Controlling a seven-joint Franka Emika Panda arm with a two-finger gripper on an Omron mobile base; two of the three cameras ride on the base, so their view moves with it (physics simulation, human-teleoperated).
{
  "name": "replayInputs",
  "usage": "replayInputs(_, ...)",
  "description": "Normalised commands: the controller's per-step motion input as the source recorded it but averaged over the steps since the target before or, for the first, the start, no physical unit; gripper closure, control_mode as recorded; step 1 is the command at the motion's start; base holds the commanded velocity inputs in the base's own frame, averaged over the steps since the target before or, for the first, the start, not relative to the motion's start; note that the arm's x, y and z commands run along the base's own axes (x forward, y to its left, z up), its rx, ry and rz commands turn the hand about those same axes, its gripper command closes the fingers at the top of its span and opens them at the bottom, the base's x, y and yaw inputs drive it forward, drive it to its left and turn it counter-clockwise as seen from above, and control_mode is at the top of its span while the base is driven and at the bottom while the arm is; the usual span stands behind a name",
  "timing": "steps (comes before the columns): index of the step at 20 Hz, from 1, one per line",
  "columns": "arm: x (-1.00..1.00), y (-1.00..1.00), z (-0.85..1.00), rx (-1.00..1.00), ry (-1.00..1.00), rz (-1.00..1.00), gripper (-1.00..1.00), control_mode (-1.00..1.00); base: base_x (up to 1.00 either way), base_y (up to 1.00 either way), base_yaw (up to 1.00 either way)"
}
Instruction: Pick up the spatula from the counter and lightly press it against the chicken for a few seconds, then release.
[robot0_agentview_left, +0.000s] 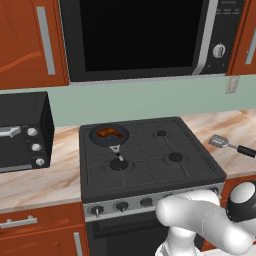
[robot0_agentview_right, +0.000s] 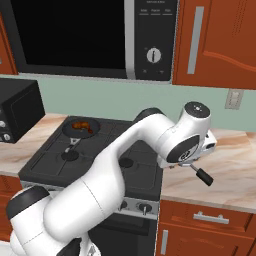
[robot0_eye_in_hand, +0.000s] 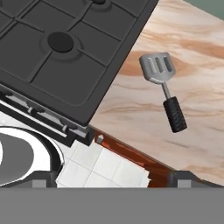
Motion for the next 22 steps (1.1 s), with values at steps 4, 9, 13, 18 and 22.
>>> replayInputs(4, 0.1, 0.0, 0.0, 0.0, 0.0, 0.08, -1.0, -1.0, 0.0, 0.0, 0.0)
replayInputs(9, 0.05, 0.0, -0.03, 0.0, 0.0, 0.07, -1.0, -1.0, 0.0, 0.0, 0.0)
replayInputs(13, 0.11, 0.0, -0.17, -0.01, 0.03, 0.06, -1.0, -1.0, 0.0, 0.0, 0.0)
replayInputs(18, 0.09, 0.0, -0.14, -0.04, 0.04, 0.04, -1.0, -1.0, 0.0, 0.0, 0.0)
replayInputs(22, 0.12, 0.0, -0.09, -0.04, 0.04, 0.03, -1.0, -1.0, 0.0, 0.0, 0.0)
